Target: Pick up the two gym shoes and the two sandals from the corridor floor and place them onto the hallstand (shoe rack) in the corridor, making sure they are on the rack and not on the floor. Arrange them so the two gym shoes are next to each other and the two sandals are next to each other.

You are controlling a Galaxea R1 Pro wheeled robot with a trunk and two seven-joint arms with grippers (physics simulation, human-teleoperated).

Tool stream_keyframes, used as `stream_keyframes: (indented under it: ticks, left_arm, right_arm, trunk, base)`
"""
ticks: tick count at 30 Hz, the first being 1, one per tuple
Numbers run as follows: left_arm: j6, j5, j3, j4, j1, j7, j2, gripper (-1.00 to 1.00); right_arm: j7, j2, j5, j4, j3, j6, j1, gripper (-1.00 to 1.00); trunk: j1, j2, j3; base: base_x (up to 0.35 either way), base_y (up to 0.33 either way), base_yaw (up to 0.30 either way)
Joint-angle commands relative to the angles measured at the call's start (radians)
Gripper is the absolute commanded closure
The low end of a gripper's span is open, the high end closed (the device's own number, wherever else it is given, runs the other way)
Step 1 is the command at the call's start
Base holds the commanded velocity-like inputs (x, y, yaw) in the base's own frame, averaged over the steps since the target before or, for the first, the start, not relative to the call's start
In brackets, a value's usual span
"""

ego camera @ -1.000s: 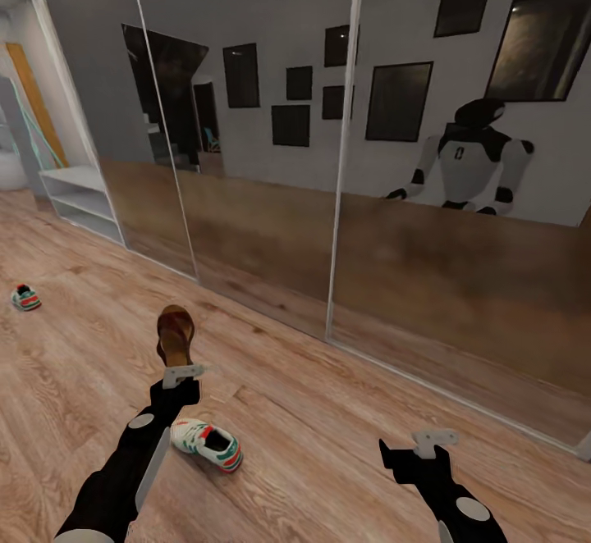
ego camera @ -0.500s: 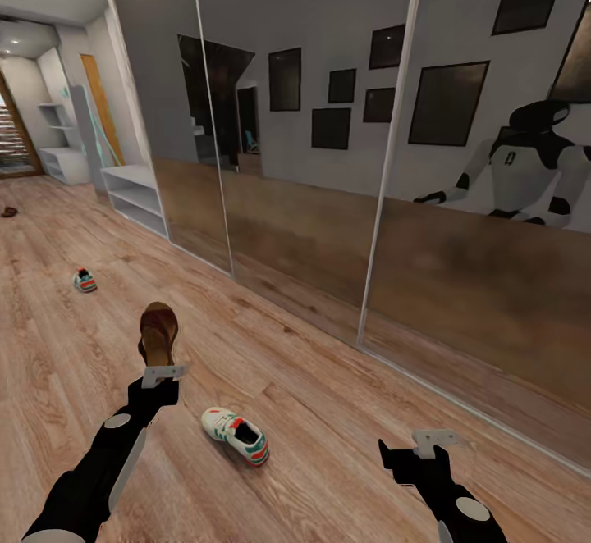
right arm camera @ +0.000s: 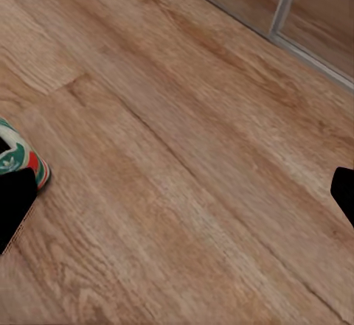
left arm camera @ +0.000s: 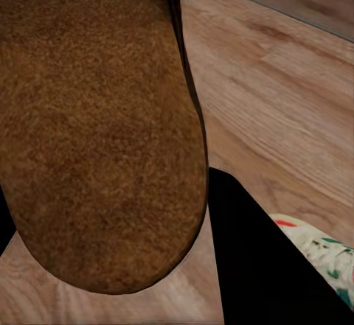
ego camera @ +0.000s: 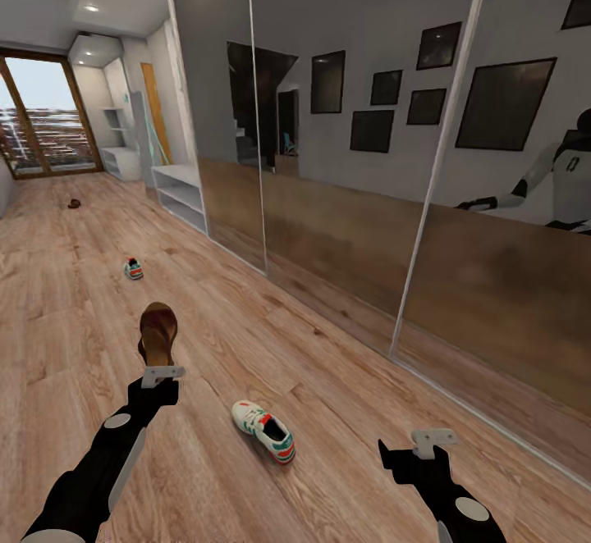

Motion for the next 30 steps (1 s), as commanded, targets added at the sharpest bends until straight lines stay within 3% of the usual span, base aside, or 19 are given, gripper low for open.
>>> stream_keyframes:
  ticks: [1,11,30]
  left_arm:
    - [0.006,-0.004,0.001,-0.002,0.0,-0.002,0.0,1.0]
    - [0.008,-0.004,0.001,-0.001,0.0,-0.002,-0.001,1.0]
    - [0.008,-0.004,0.001,-0.001,0.0,-0.002,-0.003,1.0]
  right_arm:
    - [0.0,0.0,0.001,-0.001,0.0,0.006,0.0,-1.0]
    - [0.0,0.0,0.002,-0.001,0.0,0.006,0.0,-1.0]
    - [0.0,0.0,0.002,0.0,0.0,0.006,0.0,-1.0]
  trunk:
    - [0.0,0.0,-0.001]
    - [0.0,0.0,0.003]
    - [0.0,0.0,0.01]
  base:
    - [0.0,0.0,0.291]
    - [0.027,-0.05,0.291]
    - [0.048,-0.321,0.291]
